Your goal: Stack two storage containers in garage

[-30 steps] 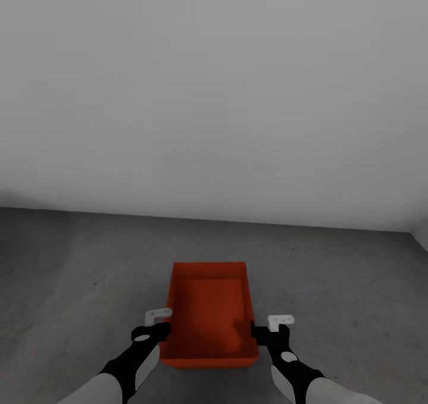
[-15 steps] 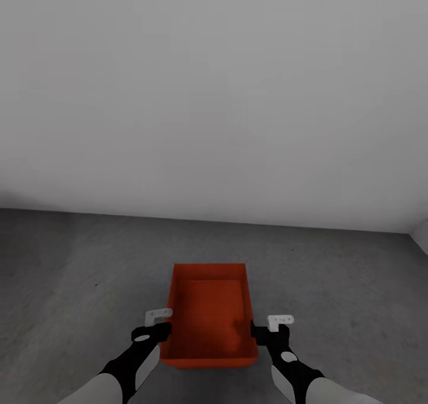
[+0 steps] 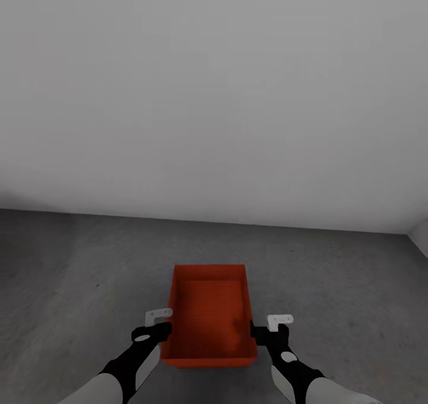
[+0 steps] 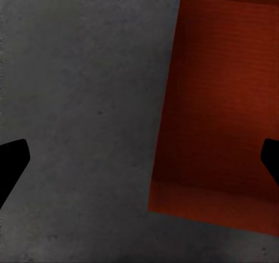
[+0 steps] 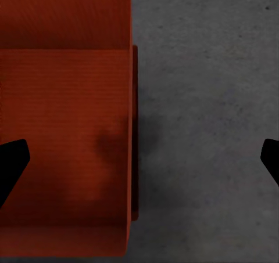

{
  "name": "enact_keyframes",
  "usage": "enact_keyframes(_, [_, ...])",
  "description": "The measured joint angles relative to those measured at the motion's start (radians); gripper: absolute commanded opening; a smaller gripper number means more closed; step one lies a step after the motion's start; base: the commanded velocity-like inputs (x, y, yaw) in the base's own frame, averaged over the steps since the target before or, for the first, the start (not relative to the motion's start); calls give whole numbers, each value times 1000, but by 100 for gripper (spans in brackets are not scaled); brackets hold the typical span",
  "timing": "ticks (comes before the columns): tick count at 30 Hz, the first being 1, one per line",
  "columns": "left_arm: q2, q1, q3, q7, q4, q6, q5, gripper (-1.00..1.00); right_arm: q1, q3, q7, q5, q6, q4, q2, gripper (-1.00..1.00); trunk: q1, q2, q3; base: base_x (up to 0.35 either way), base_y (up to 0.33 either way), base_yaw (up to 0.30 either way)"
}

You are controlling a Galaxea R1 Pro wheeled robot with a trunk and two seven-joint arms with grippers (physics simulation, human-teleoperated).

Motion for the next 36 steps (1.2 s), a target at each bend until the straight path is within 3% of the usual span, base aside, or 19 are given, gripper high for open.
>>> enact_keyframes(16, [1, 0, 0, 0, -7, 0, 0, 100, 0, 0, 0, -4, 0, 0, 0, 100, -61, 112, 50, 0, 0, 0])
enact_keyframes(28, [0, 0, -1, 1, -13, 0, 0, 100, 0, 0, 0, -5, 0, 0, 0, 100, -61, 112, 50, -18, 0, 0])
enact_keyframes(36, [-2, 0, 1, 42, -14, 1, 1, 100, 0, 0, 0, -7, 0, 0, 0, 100, -61, 112, 50, -292, 0, 0])
